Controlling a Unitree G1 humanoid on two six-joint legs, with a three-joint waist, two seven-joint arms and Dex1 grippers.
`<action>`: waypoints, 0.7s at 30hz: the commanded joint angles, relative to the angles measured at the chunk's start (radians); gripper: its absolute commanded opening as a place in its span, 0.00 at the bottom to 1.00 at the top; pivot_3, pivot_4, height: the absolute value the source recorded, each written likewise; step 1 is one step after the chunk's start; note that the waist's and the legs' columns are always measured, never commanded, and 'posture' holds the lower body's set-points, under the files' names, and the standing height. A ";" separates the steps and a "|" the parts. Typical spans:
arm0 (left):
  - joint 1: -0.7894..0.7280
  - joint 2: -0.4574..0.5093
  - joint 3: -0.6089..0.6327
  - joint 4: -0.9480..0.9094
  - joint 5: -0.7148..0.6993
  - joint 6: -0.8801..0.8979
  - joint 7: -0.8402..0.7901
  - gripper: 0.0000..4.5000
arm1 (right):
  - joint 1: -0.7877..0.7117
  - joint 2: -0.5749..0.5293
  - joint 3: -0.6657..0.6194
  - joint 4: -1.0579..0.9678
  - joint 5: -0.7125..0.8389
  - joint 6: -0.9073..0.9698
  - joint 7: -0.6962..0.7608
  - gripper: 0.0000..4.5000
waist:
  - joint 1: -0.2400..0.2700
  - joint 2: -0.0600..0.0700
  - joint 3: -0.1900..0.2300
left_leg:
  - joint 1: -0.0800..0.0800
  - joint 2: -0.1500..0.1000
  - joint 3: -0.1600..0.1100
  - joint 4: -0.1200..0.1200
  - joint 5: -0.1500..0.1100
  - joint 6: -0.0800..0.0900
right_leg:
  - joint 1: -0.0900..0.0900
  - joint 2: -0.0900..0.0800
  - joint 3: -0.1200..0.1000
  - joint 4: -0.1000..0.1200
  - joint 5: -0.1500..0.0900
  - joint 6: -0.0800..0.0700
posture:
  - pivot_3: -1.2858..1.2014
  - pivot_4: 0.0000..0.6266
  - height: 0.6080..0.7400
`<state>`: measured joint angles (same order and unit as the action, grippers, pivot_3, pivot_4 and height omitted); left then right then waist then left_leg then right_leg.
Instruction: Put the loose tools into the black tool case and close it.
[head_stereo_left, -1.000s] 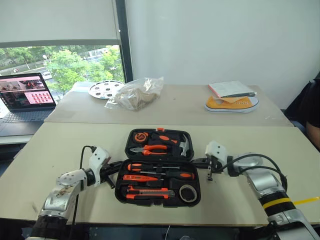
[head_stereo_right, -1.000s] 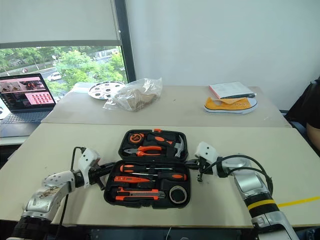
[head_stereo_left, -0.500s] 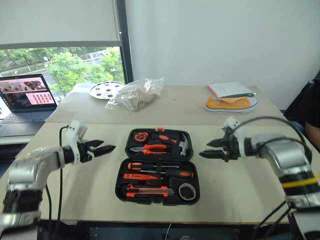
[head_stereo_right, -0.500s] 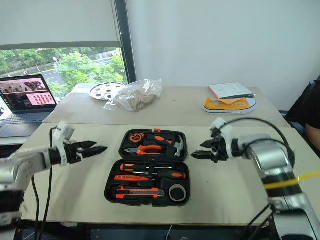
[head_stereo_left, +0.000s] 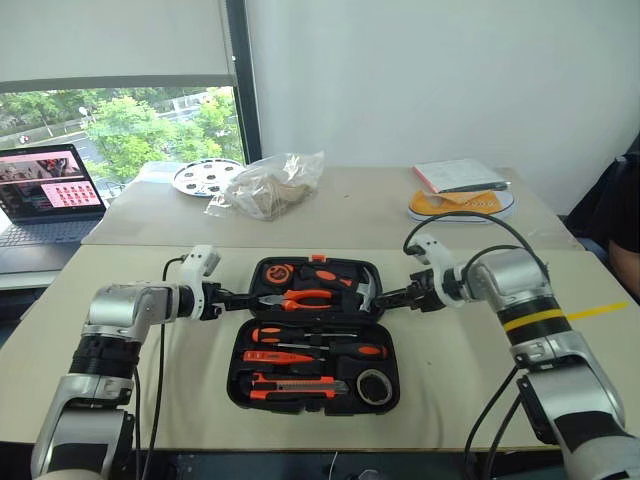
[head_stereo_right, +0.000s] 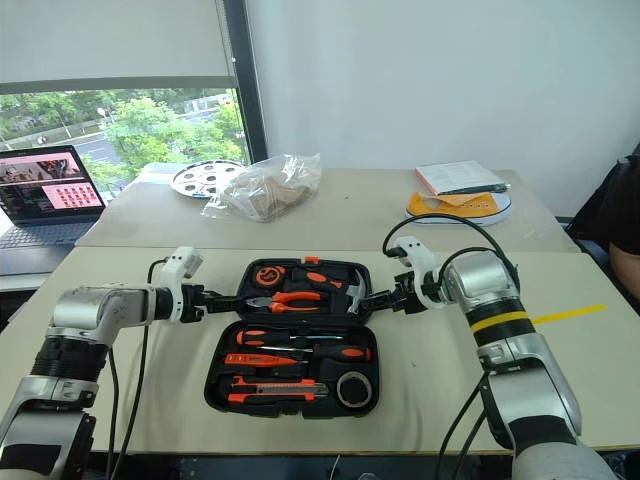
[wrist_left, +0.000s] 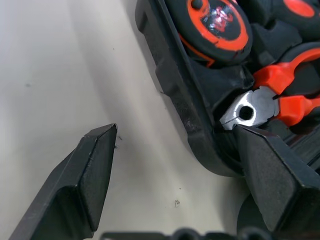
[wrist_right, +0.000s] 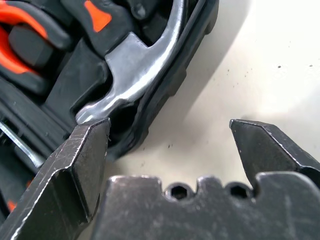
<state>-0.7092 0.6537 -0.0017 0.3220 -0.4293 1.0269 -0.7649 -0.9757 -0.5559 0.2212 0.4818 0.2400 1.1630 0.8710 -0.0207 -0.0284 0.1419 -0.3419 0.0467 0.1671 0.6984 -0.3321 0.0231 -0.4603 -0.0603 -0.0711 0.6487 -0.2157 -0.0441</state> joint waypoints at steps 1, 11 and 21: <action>-0.020 -0.008 -0.005 0.001 0.016 0.005 0.006 0.83 | -0.030 0.003 0.001 0.033 -0.013 0.002 -0.007 0.68 | 0.000 0.000 0.000 | 0.000 0.000 0.000 0.000 0.000 0.000 | 0.000 0.000 0.000 0.000 0.000 0.000 | 0.52 0.24 1.00; 0.004 -0.065 0.078 0.016 -0.011 0.004 0.049 0.08 | -0.067 0.050 -0.029 0.121 -0.015 -0.019 -0.036 0.00 | 0.001 0.000 0.000 | 0.006 0.000 -0.002 0.004 0.001 -0.002 | 0.003 -0.002 0.003 0.004 0.000 0.000 | 0.52 0.24 1.00; 0.156 -0.113 0.251 -0.154 -0.083 -0.357 -0.067 0.00 | 0.092 0.045 -0.173 -0.133 0.031 -0.630 0.097 0.00 | -0.003 0.000 0.001 | 0.004 0.000 -0.003 0.007 0.002 -0.004 | -0.001 -0.003 0.005 0.009 0.001 -0.002 | 0.52 0.24 1.00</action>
<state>-0.5669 0.5278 0.2207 0.2748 -0.4850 0.7889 -0.7596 -0.8775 -0.4968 0.0937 0.4789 0.2547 0.7610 0.8985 -0.0235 -0.0283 0.1429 -0.3388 0.0475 0.1646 0.7038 -0.3298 0.0193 -0.4622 -0.0622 -0.0663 0.6574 -0.2145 -0.0456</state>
